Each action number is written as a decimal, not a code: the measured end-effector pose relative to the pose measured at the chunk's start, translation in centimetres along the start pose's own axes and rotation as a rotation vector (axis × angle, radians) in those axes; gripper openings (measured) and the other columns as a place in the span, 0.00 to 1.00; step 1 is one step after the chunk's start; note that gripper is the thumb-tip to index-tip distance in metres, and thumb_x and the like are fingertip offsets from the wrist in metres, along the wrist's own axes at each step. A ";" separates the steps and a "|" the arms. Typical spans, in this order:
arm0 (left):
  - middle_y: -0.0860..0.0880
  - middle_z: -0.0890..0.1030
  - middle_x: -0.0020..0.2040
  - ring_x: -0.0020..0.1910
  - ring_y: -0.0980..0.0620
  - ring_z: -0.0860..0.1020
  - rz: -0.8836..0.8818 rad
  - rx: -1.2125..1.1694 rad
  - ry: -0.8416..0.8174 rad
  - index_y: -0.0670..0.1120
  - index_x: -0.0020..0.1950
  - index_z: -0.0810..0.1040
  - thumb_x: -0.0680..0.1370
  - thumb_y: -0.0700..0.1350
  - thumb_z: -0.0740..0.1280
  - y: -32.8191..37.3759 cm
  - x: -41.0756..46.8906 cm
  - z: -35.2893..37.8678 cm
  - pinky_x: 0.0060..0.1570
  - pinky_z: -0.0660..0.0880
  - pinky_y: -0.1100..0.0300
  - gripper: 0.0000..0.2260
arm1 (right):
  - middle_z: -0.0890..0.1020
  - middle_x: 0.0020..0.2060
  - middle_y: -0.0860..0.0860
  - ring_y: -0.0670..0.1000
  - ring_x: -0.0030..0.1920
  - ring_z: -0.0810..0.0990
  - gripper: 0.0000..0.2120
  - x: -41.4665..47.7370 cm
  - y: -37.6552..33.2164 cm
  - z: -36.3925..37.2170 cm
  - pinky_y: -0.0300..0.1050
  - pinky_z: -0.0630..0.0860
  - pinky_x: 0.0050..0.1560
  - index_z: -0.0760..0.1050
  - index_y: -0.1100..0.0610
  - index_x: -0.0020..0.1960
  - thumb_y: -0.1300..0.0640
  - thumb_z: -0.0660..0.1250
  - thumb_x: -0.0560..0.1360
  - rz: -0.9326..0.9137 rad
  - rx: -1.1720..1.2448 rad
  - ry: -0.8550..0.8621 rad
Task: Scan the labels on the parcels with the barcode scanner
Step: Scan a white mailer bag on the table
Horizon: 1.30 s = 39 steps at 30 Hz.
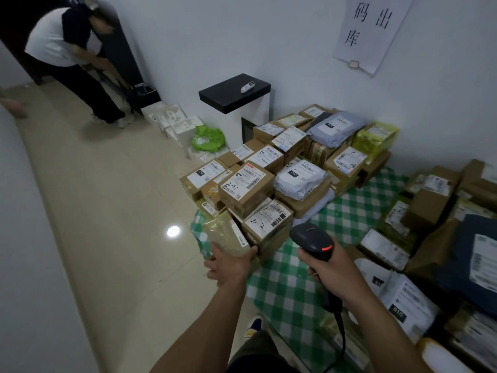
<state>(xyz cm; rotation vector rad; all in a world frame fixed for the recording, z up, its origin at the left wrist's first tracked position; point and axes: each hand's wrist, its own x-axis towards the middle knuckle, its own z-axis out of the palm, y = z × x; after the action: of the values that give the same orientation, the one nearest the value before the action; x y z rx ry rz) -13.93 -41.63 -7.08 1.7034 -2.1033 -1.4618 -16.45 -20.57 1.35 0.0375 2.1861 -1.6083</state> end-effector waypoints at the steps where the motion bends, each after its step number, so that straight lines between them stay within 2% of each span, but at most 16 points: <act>1: 0.41 0.60 0.73 0.71 0.35 0.63 0.019 -0.001 -0.010 0.54 0.79 0.54 0.66 0.58 0.83 -0.1 0.1 0.3 0.68 0.70 0.38 0.51 | 0.86 0.46 0.49 0.46 0.39 0.85 0.22 0.0 0.2 -0.1 0.46 0.82 0.42 0.75 0.45 0.65 0.48 0.77 0.75 0.002 -0.001 0.009; 4: 0.39 0.60 0.75 0.72 0.33 0.66 0.106 0.014 -0.036 0.52 0.79 0.54 0.71 0.57 0.79 -0.2 0.5 1.1 0.70 0.70 0.36 0.46 | 0.86 0.45 0.50 0.45 0.37 0.84 0.21 -0.2 0.5 -0.6 0.43 0.79 0.39 0.75 0.46 0.65 0.50 0.77 0.75 0.011 0.016 0.035; 9: 0.41 0.57 0.79 0.76 0.35 0.64 0.185 -0.016 -0.093 0.53 0.82 0.50 0.76 0.56 0.75 -0.5 0.0 1.4 0.73 0.68 0.38 0.44 | 0.86 0.45 0.52 0.45 0.36 0.83 0.19 -0.9 0.8 -0.9 0.42 0.79 0.39 0.76 0.46 0.64 0.51 0.76 0.76 0.020 0.059 0.016; 13: 0.46 0.58 0.80 0.78 0.42 0.56 0.501 0.170 0.071 0.52 0.80 0.59 0.76 0.53 0.75 -0.7 -2.9 1.4 0.78 0.58 0.42 0.37 | 0.86 0.42 0.52 0.47 0.36 0.83 0.16 -1.9 1.1 -2.1 0.44 0.78 0.39 0.76 0.46 0.61 0.51 0.76 0.76 0.029 0.077 0.081; 16: 0.52 0.61 0.76 0.75 0.52 0.58 0.836 0.213 -0.129 0.54 0.78 0.67 0.79 0.52 0.72 -1.4 -6.5 2.8 0.76 0.57 0.52 0.29 | 0.84 0.37 0.52 0.50 0.34 0.82 0.16 -2.9 2.2 -3.5 0.46 0.77 0.39 0.77 0.46 0.63 0.52 0.76 0.77 0.046 0.162 0.132; 18: 0.51 0.68 0.72 0.70 0.57 0.62 1.020 0.291 -0.346 0.53 0.73 0.73 0.79 0.50 0.72 -1.9 -8.2 4.3 0.73 0.63 0.57 0.22 | 0.84 0.35 0.53 0.51 0.33 0.81 0.16 -3.8 3.2 -4.5 0.48 0.78 0.39 0.77 0.47 0.64 0.52 0.75 0.78 0.056 0.192 0.174; 21: 0.46 0.75 0.66 0.64 0.53 0.71 1.141 0.348 -0.676 0.45 0.67 0.79 0.78 0.45 0.74 -2.3 -10.2 7.2 0.66 0.72 0.55 0.17 | 0.86 0.46 0.53 0.49 0.40 0.84 0.19 -5.1 4.9 -6.4 0.43 0.79 0.39 0.79 0.51 0.65 0.49 0.76 0.76 0.073 0.196 0.301; 24: 0.46 0.73 0.73 0.68 0.49 0.73 1.048 0.507 -0.917 0.46 0.74 0.74 0.80 0.50 0.72 -1.7 -12.4 9.6 0.70 0.70 0.56 0.24 | 0.86 0.52 0.52 0.53 0.48 0.85 0.18 -6.6 6.5 -8.3 0.49 0.80 0.45 0.80 0.49 0.64 0.50 0.76 0.76 0.088 0.240 0.425; 26: 0.48 0.69 0.77 0.73 0.49 0.70 0.977 0.585 -0.998 0.50 0.80 0.65 0.78 0.59 0.70 -1.7 -13.5 11.4 0.74 0.65 0.58 0.33 | 0.86 0.49 0.54 0.52 0.42 0.84 0.16 -7.6 7.3 -9.5 0.50 0.81 0.44 0.79 0.50 0.64 0.51 0.76 0.77 0.115 0.286 0.498; 28: 0.50 0.72 0.76 0.72 0.49 0.72 0.938 0.612 -0.995 0.52 0.80 0.64 0.74 0.68 0.67 -2.6 -14.0 13.6 0.73 0.69 0.49 0.39 | 0.86 0.46 0.55 0.52 0.37 0.82 0.14 -8.5 7.8 -10.3 0.48 0.81 0.40 0.79 0.52 0.62 0.53 0.75 0.78 0.150 0.330 0.567; 30: 0.49 0.76 0.70 0.67 0.48 0.76 0.875 0.600 -1.029 0.47 0.77 0.68 0.76 0.64 0.69 -2.9 -14.7 14.8 0.66 0.75 0.52 0.34 | 0.87 0.41 0.53 0.51 0.35 0.80 0.11 -9.1 8.3 -10.9 0.48 0.80 0.39 0.80 0.51 0.59 0.55 0.75 0.78 0.171 0.372 0.621; 32: 0.52 0.77 0.62 0.61 0.51 0.78 0.779 0.515 -1.083 0.45 0.71 0.74 0.81 0.52 0.71 -2.6 -15.6 14.8 0.53 0.75 0.67 0.21 | 0.87 0.40 0.51 0.52 0.36 0.81 0.10 -9.5 8.9 -11.3 0.50 0.80 0.41 0.80 0.48 0.58 0.56 0.75 0.78 0.177 0.401 0.655; 33: 0.53 0.78 0.58 0.58 0.52 0.78 0.744 0.482 -1.079 0.45 0.66 0.77 0.82 0.50 0.70 -2.8 -15.8 15.1 0.49 0.75 0.69 0.15 | 0.87 0.42 0.52 0.52 0.37 0.81 0.11 -9.7 9.1 -11.4 0.50 0.81 0.42 0.79 0.48 0.58 0.56 0.75 0.78 0.181 0.409 0.669; 35: 0.54 0.81 0.54 0.55 0.52 0.80 0.730 0.457 -1.036 0.49 0.54 0.79 0.82 0.49 0.68 -3.0 -16.1 15.6 0.53 0.78 0.61 0.05 | 0.87 0.45 0.54 0.53 0.38 0.82 0.12 -9.8 9.6 -11.6 0.50 0.81 0.42 0.79 0.49 0.60 0.56 0.76 0.77 0.182 0.421 0.682; 37: 0.54 0.81 0.53 0.55 0.54 0.80 0.713 0.424 -1.002 0.52 0.48 0.77 0.83 0.48 0.68 -2.8 -16.3 15.3 0.57 0.80 0.55 0.05 | 0.87 0.46 0.54 0.53 0.38 0.83 0.13 -9.8 9.8 -11.6 0.48 0.81 0.41 0.79 0.50 0.60 0.55 0.76 0.77 0.176 0.416 0.686; 39: 0.54 0.81 0.52 0.54 0.56 0.80 0.700 0.340 -0.986 0.52 0.47 0.76 0.83 0.47 0.68 -2.5 -16.1 14.6 0.55 0.79 0.58 0.06 | 0.87 0.47 0.54 0.53 0.40 0.84 0.14 -9.6 10.0 -11.5 0.49 0.81 0.41 0.79 0.49 0.61 0.54 0.76 0.77 0.153 0.406 0.691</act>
<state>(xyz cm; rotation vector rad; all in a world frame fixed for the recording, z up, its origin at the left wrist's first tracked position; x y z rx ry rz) -14.22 -19.80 -9.07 0.0373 -3.0341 -1.9139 -8.74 -4.55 -1.57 0.9836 2.1719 -2.1349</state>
